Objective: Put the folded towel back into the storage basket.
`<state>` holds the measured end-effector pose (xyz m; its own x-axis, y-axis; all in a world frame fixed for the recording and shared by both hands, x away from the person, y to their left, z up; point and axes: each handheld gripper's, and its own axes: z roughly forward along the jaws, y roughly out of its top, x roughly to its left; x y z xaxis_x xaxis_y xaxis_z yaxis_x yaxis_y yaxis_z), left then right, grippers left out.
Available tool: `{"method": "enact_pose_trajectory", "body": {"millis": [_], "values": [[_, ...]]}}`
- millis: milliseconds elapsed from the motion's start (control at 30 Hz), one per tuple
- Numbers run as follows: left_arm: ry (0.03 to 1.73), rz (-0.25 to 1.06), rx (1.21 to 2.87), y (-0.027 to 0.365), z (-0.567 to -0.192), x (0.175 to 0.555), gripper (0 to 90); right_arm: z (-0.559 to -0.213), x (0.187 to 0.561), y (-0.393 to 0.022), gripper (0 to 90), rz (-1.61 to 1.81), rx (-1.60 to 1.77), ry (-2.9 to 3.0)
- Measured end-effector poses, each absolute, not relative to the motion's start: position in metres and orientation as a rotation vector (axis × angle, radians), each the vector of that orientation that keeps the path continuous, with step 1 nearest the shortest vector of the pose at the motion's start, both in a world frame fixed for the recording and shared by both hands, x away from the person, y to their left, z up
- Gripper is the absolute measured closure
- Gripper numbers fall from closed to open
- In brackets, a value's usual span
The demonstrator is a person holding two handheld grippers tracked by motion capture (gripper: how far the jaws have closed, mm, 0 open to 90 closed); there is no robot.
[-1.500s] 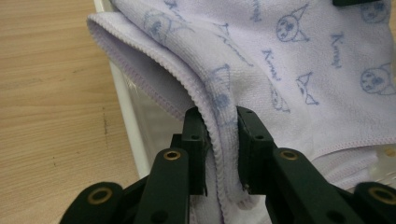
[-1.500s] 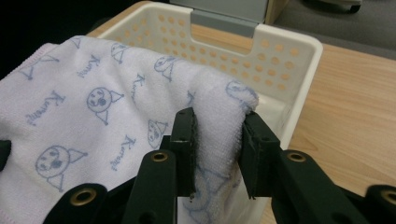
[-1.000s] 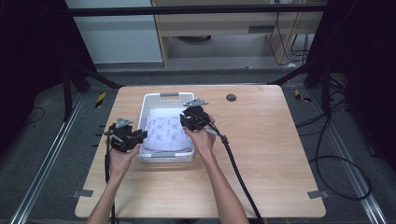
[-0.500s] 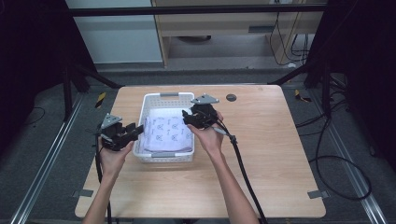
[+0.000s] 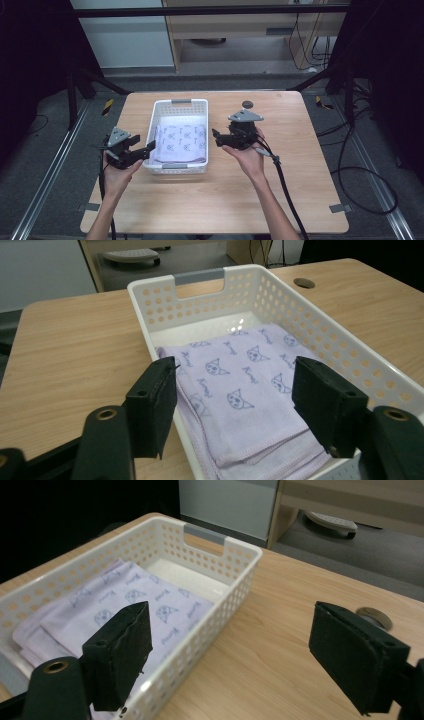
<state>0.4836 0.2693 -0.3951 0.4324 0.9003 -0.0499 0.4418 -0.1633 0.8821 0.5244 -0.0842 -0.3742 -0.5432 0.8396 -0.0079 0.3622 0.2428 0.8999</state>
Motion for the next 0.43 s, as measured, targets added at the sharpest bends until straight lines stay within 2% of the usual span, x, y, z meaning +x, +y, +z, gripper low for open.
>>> {"method": "enact_pose_trajectory", "body": {"millis": [233, 267, 400, 433], "values": [[1.138, 0.648, 1.821, 0.263, -0.406, 0.479, 27.5, -0.386, 0.498, -0.127, 15.3, 1.238, 1.126, 2.014], [1.134, 0.650, 1.837, 0.262, -0.410, 0.477, 26.9, -0.393, 0.489, -0.142, 15.2, 1.242, 1.145, 2.010], [1.125, 0.656, 1.851, 0.261, -0.414, 0.471, 26.5, -0.403, 0.481, -0.158, 15.0, 1.235, 1.173, 2.005], [1.120, 0.659, 1.852, 0.261, -0.415, 0.468, 26.7, -0.413, 0.473, -0.174, 15.1, 1.228, 1.203, 2.002]]}}
